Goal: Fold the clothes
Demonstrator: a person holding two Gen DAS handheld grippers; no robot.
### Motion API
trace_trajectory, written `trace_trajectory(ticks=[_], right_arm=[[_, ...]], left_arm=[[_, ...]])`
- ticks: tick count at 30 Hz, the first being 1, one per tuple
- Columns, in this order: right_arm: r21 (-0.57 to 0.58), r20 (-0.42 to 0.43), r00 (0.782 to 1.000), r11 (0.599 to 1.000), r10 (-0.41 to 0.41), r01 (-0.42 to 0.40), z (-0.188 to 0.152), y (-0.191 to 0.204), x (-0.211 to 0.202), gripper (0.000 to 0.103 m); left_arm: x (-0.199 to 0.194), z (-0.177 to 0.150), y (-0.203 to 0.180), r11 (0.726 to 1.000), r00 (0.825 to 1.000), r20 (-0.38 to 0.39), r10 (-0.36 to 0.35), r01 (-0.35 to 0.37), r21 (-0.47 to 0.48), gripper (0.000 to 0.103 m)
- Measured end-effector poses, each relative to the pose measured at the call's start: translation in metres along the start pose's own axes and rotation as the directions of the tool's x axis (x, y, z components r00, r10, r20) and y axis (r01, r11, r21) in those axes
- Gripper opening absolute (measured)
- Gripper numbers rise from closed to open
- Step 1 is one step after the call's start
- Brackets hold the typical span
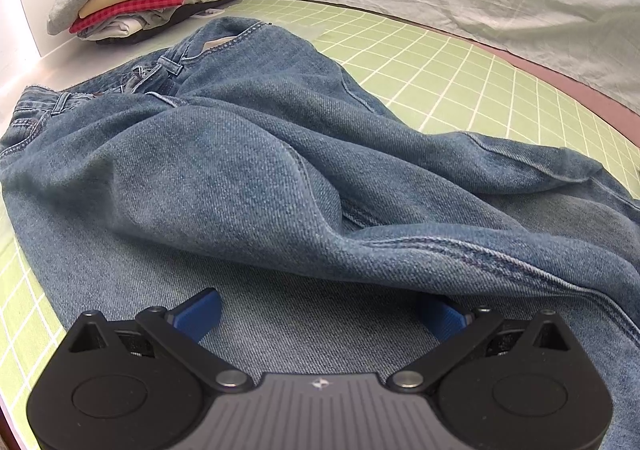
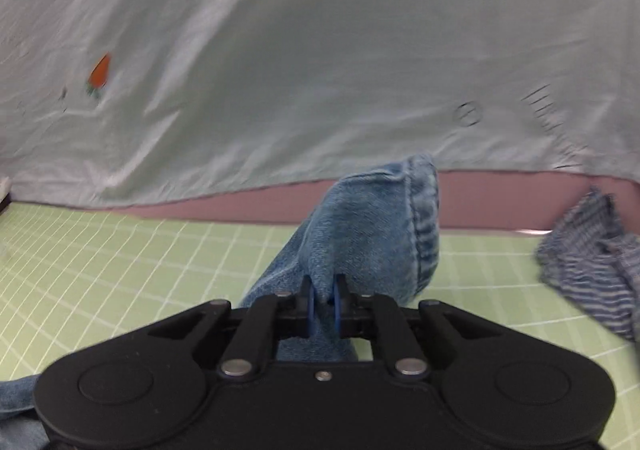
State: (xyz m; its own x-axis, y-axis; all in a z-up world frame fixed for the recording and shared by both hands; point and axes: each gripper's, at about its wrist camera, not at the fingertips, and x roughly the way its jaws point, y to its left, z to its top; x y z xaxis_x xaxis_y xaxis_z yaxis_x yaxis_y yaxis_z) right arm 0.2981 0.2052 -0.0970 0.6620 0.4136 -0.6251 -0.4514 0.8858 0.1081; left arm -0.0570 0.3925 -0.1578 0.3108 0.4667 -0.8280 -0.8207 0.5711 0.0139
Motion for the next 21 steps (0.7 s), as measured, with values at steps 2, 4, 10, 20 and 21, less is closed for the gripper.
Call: trace_trajectory(ticks=[2,4,10,20,21], right_arm=[[-0.003,-0.067,0.996,0.999,0.053,-0.054,-0.008,0.012,0.018,0.016],[-0.017,-0.070,0.996,0.998,0.057,-0.058,-0.021,0.019,0.019,0.019],[0.195,-0.003,0.991,0.972,0.135,-0.132,-0.026,-0.023,-0.021,0.038],[0.317,-0.028,1.000,0.948,-0.001,0.010,-0.044,-0.086,-0.041,0.032],[0.313,-0.038,0.999,0.950,0.009,0.003,-0.045,-0.086,-0.037,0.032]], left_arm=[[0.000,0.001,0.001,1.000,1.000,-0.003,0.000,0.000,0.000,0.103],[0.000,0.001,0.001,1.000,1.000,-0.004,0.000,0.000,0.000,0.103],[0.000,-0.001,0.001,1.000,1.000,0.003,0.000,0.000,0.001,0.103],[0.002,0.000,-0.001,1.000,1.000,-0.001,0.006,-0.006,-0.007,0.103],[0.002,0.000,-0.001,1.000,1.000,-0.001,0.006,-0.006,-0.007,0.103]])
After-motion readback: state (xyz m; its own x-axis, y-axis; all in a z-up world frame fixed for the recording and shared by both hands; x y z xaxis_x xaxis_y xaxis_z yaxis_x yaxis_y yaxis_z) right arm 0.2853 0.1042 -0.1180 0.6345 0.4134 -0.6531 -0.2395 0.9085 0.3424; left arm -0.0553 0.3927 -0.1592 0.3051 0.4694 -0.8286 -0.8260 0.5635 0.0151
